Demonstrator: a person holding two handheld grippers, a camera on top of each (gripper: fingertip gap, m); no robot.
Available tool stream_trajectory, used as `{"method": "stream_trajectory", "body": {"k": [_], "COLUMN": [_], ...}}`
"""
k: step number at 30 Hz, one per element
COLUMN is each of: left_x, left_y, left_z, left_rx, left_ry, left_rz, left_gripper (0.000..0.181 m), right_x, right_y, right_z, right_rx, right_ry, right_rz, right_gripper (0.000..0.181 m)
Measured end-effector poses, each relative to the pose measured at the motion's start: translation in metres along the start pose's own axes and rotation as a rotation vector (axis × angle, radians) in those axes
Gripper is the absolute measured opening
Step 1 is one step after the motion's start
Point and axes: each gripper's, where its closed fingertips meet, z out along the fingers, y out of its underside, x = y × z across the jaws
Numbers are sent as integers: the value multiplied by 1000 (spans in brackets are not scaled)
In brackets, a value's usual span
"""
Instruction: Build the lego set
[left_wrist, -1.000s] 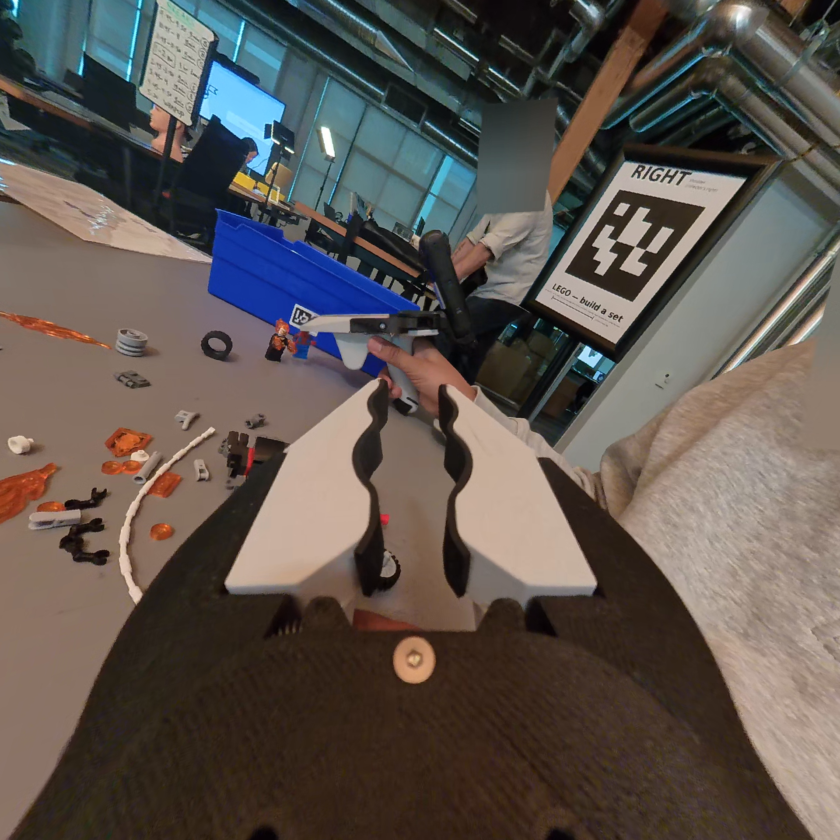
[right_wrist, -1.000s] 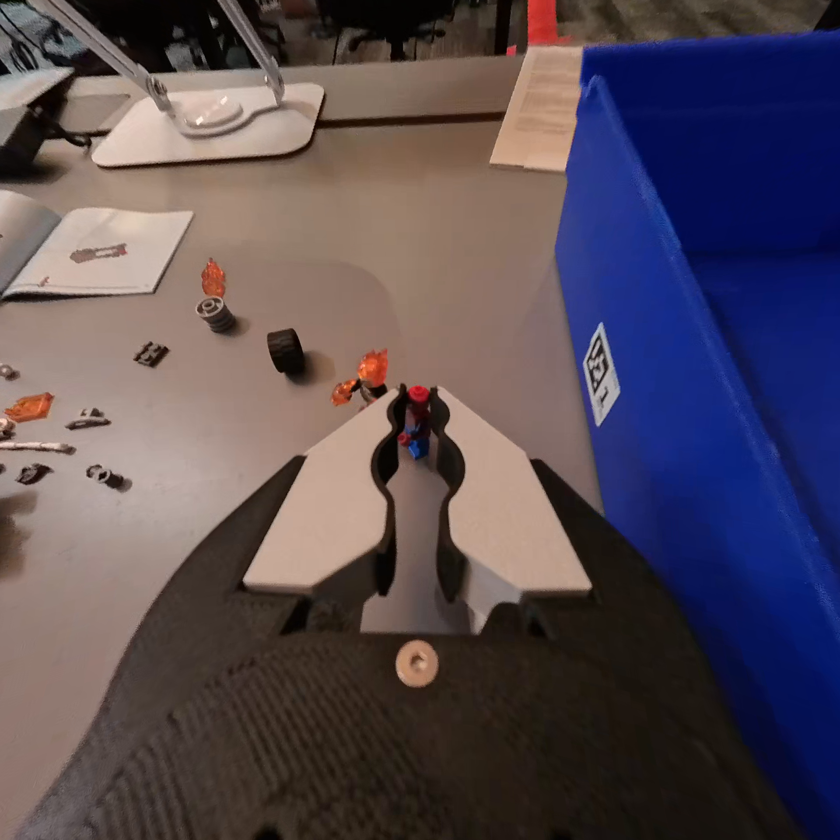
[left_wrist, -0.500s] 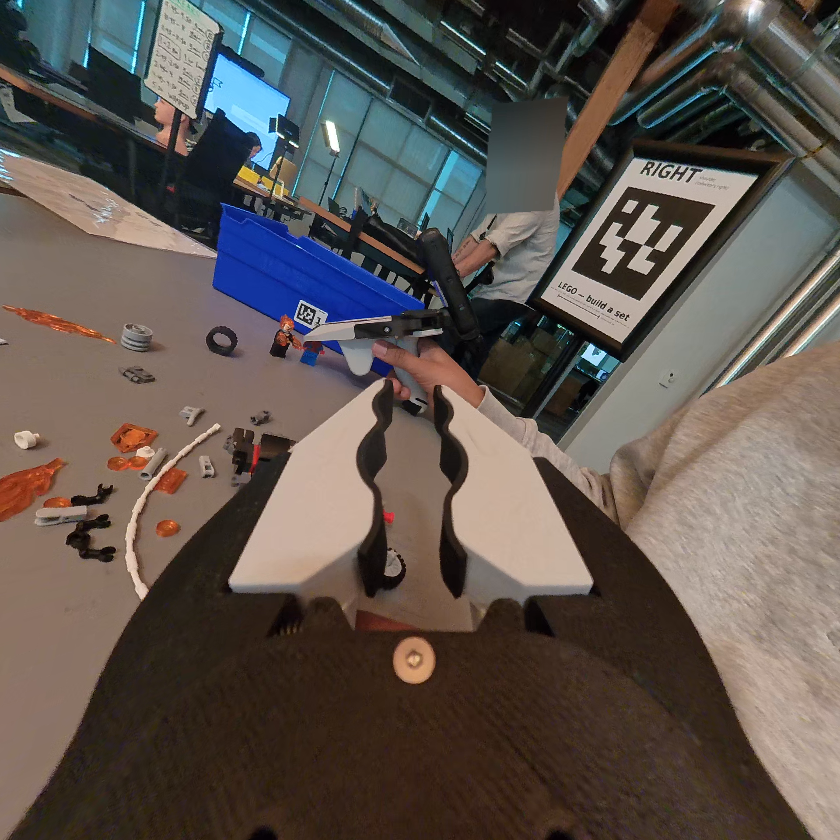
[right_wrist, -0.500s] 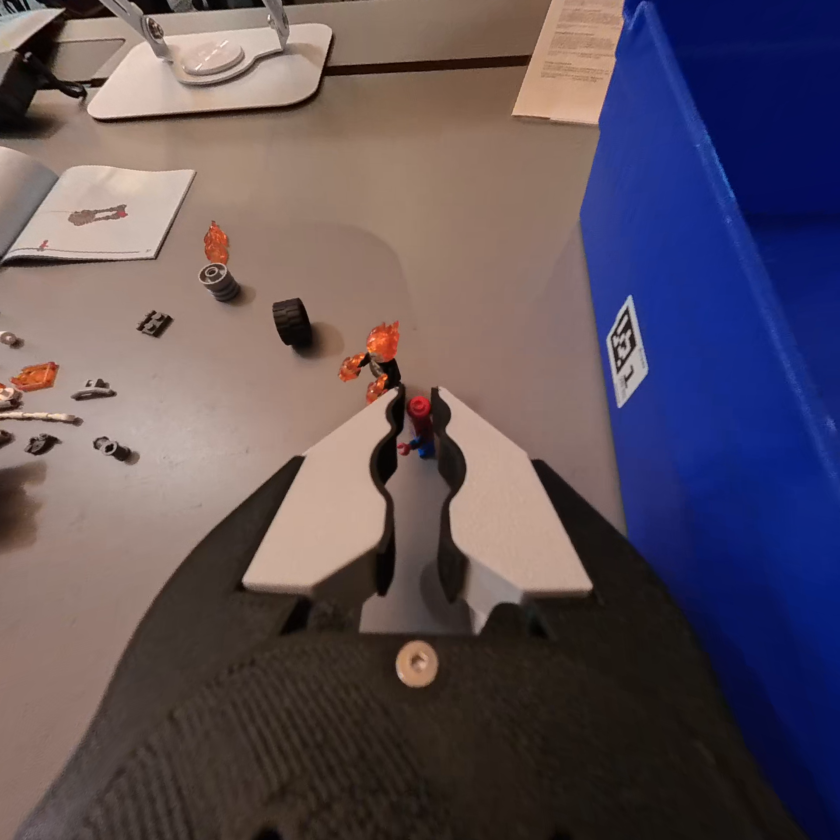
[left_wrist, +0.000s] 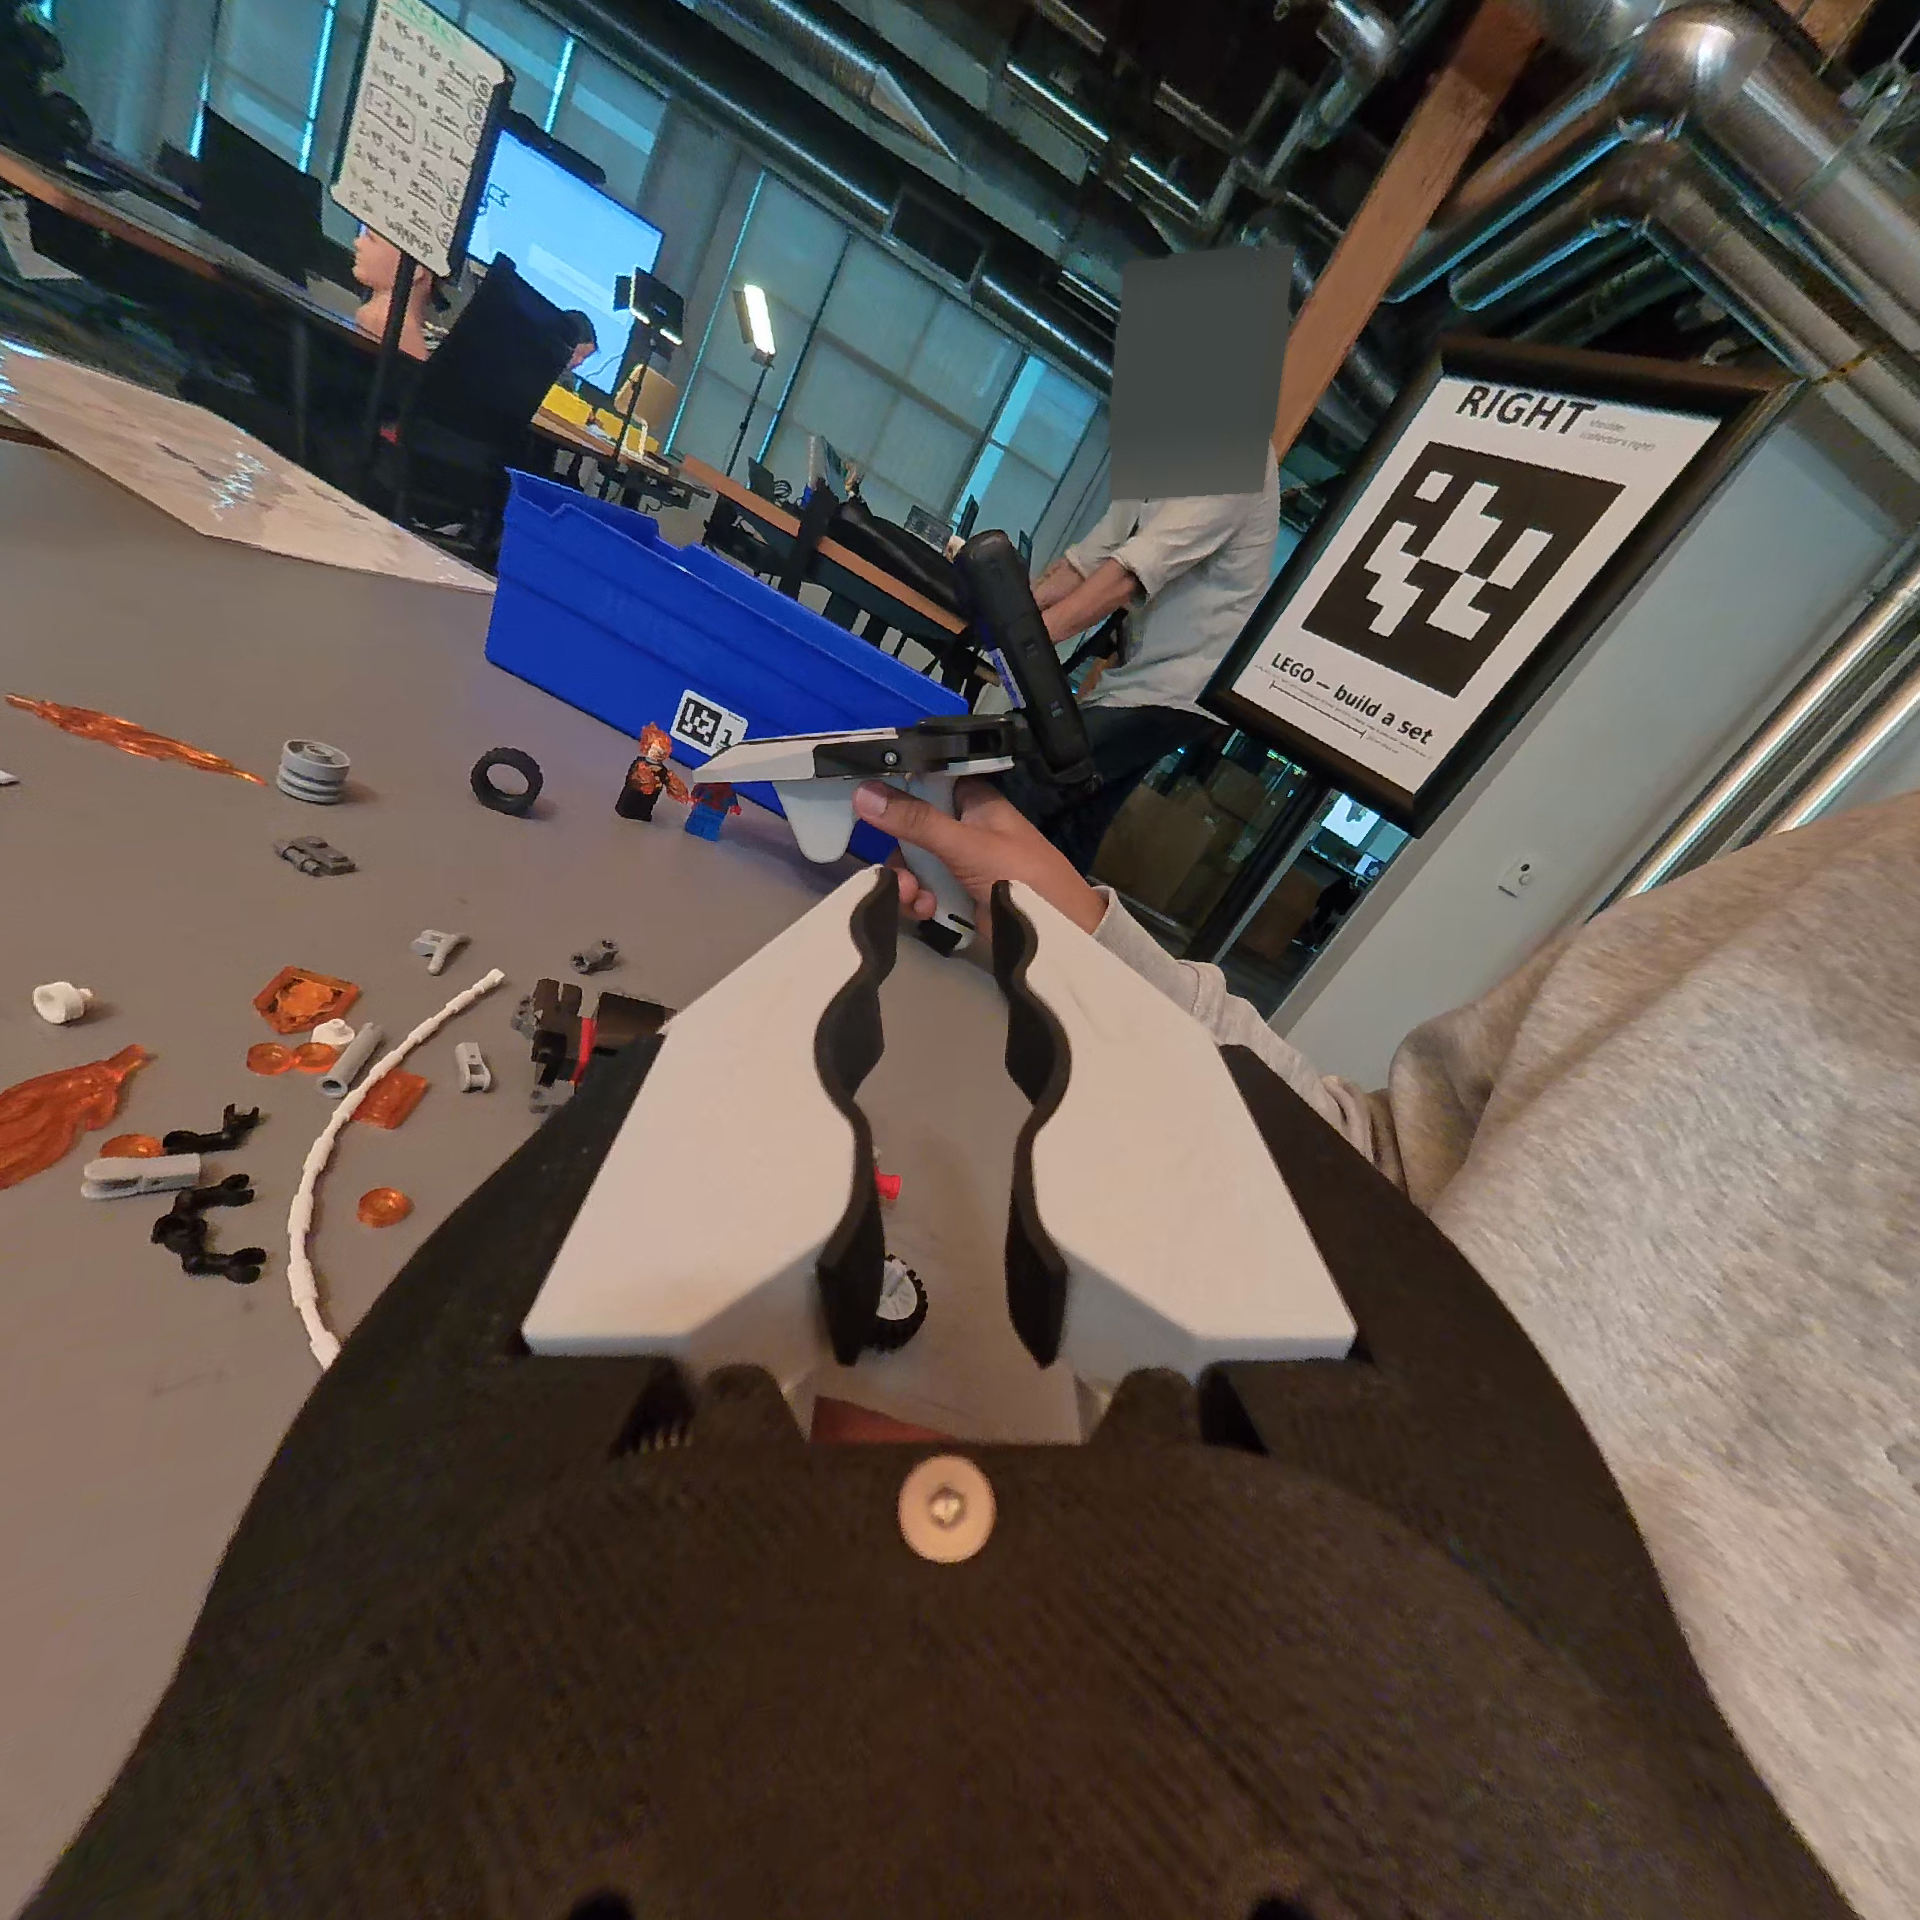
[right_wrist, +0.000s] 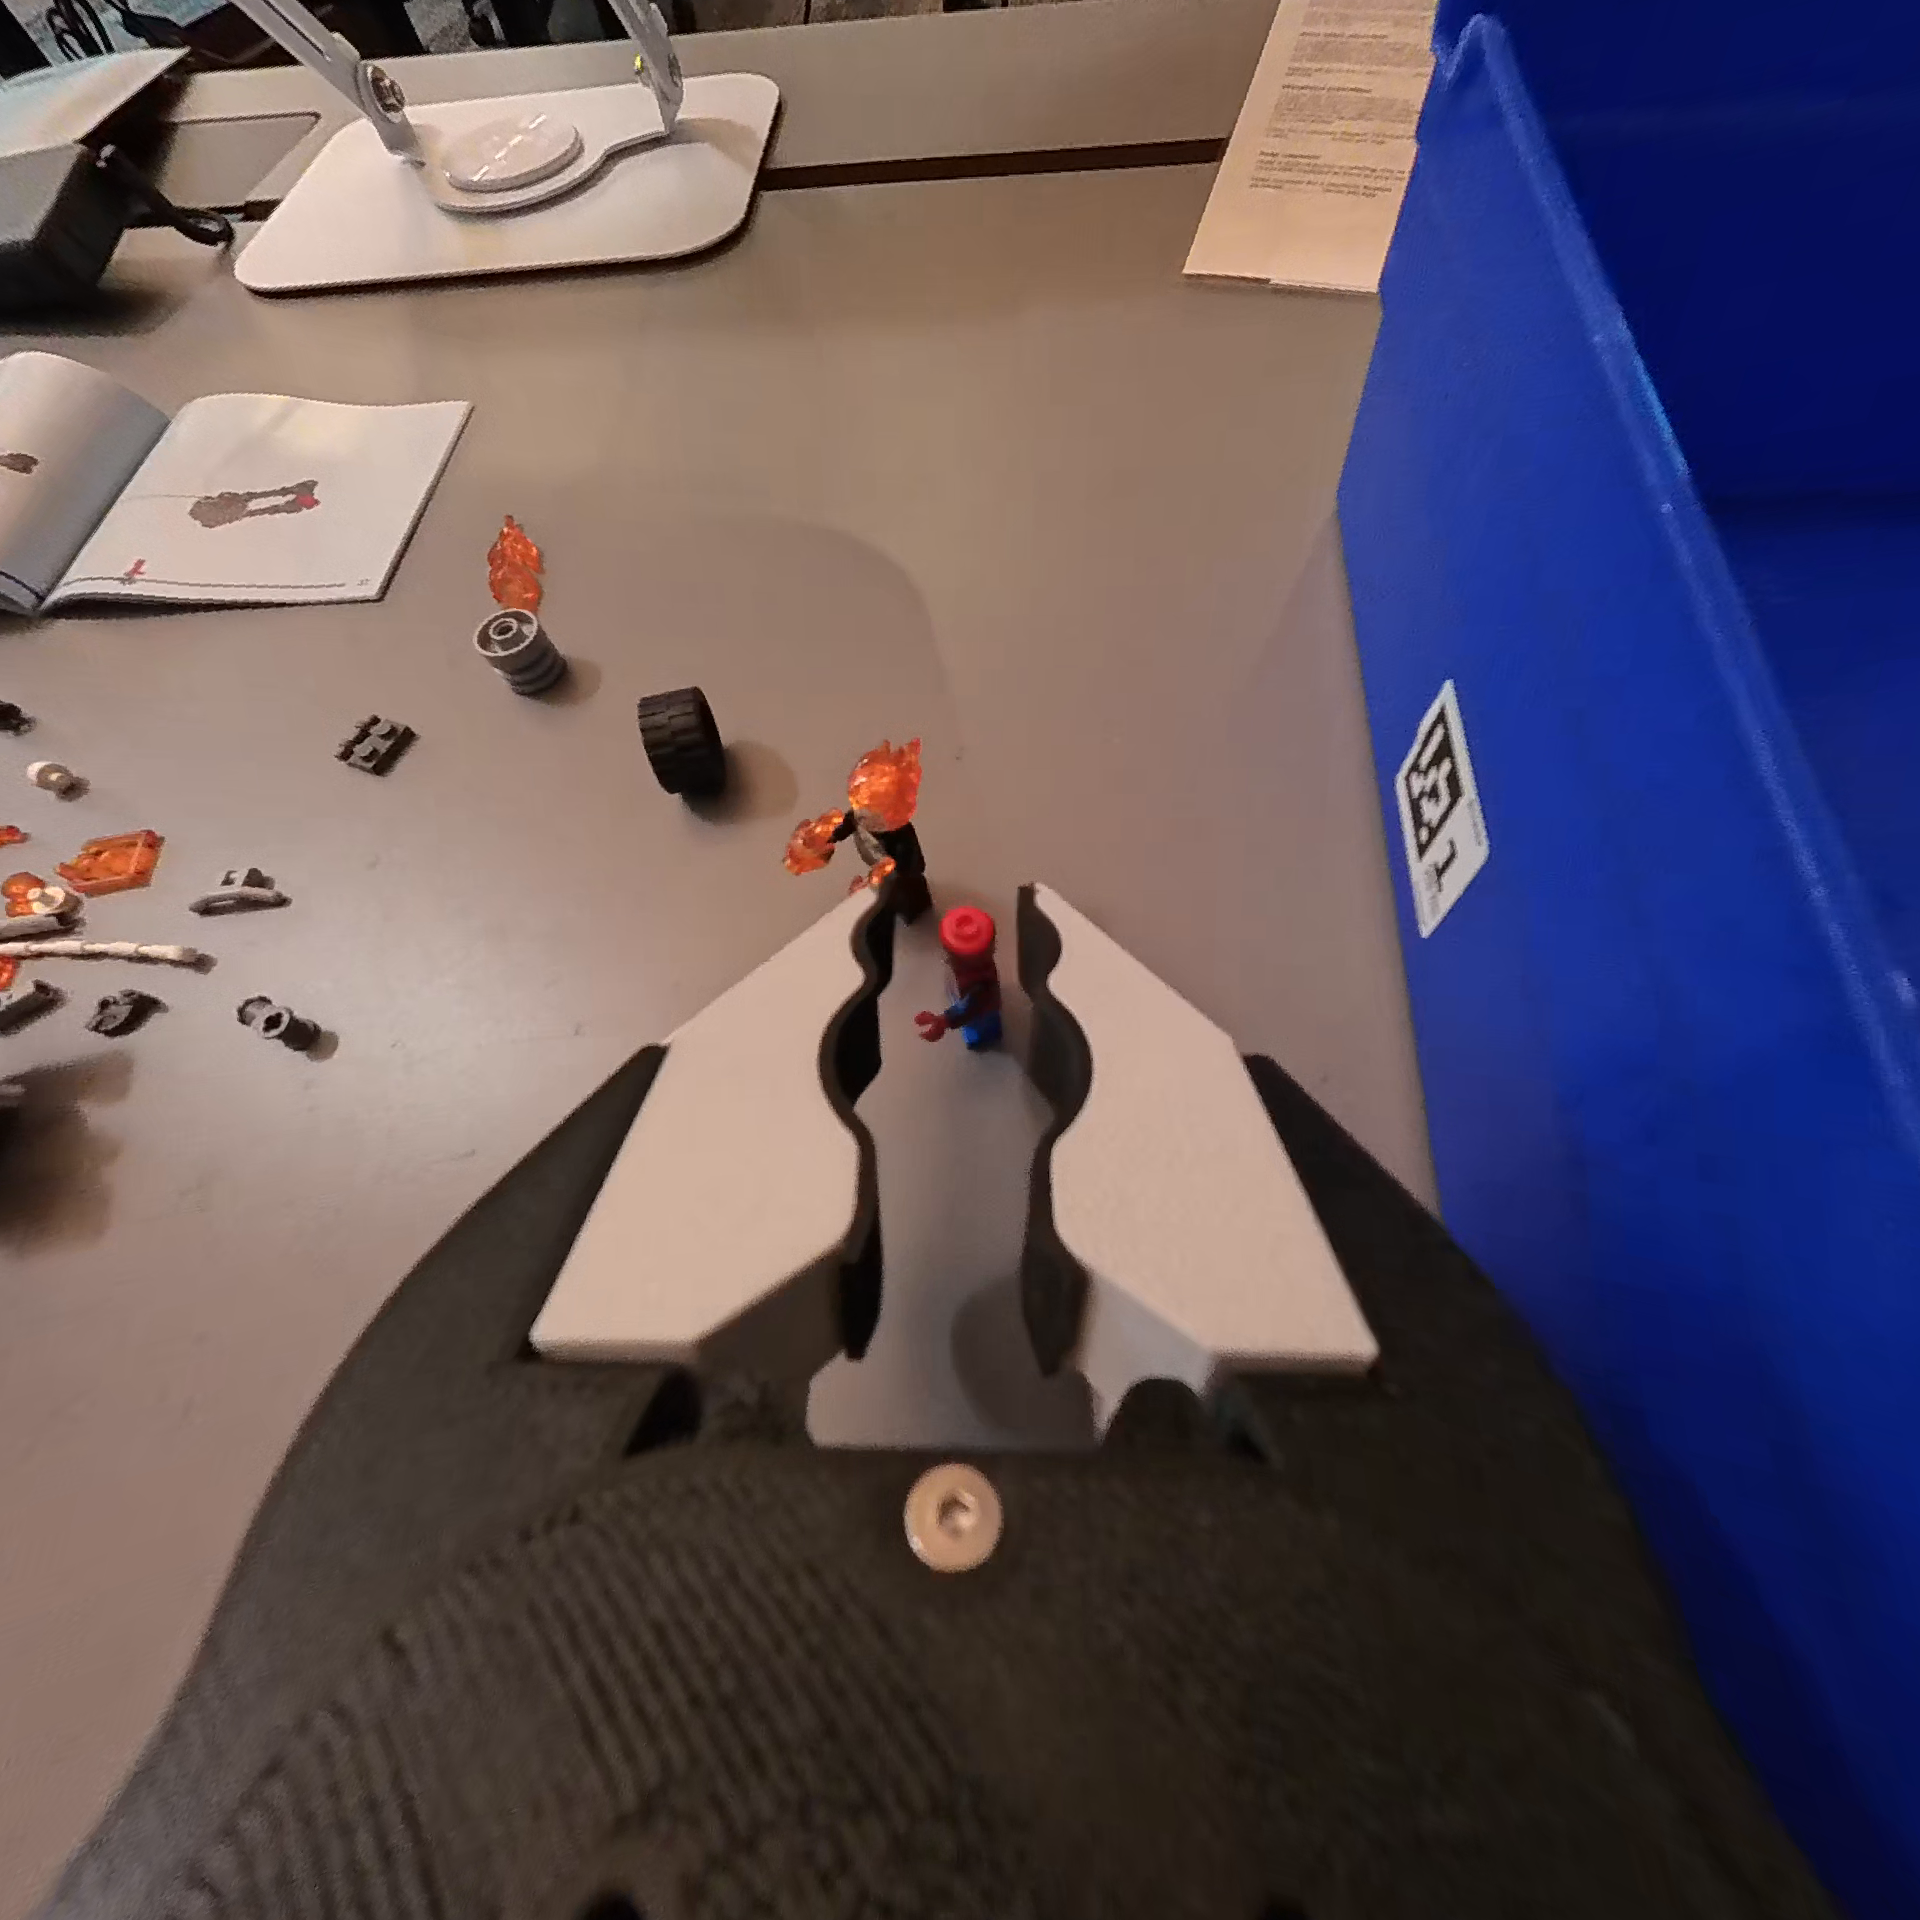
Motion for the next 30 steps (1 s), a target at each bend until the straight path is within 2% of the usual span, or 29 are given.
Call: {"method": "stream_trajectory", "body": {"k": [4,15,21,27,30], "left_x": [0,-1,-2,-12,-23], "left_y": [0,-4,-5,-24,-44], "left_z": [0,-2,-3,-18,-42], "left_rx": [2,26,33,122,223], "left_ry": [3,8,-7,-116,-238], "left_rz": [-5,-27,-11,64,141], "left_gripper": [15,16,16,21,8], "right_x": [0,-11,-33,-66,-89], "right_y": [-7,-46,-69,-86,-87], "right_z": [-3,-33,-54,-74,-80], "right_rx": [41,202,321,431,464], "right_ry": [-3,28,-38,-127,-205], "right_rz": [-2,-78,-129,-197,-240], "right_gripper": [38,43,45,41,32]}}
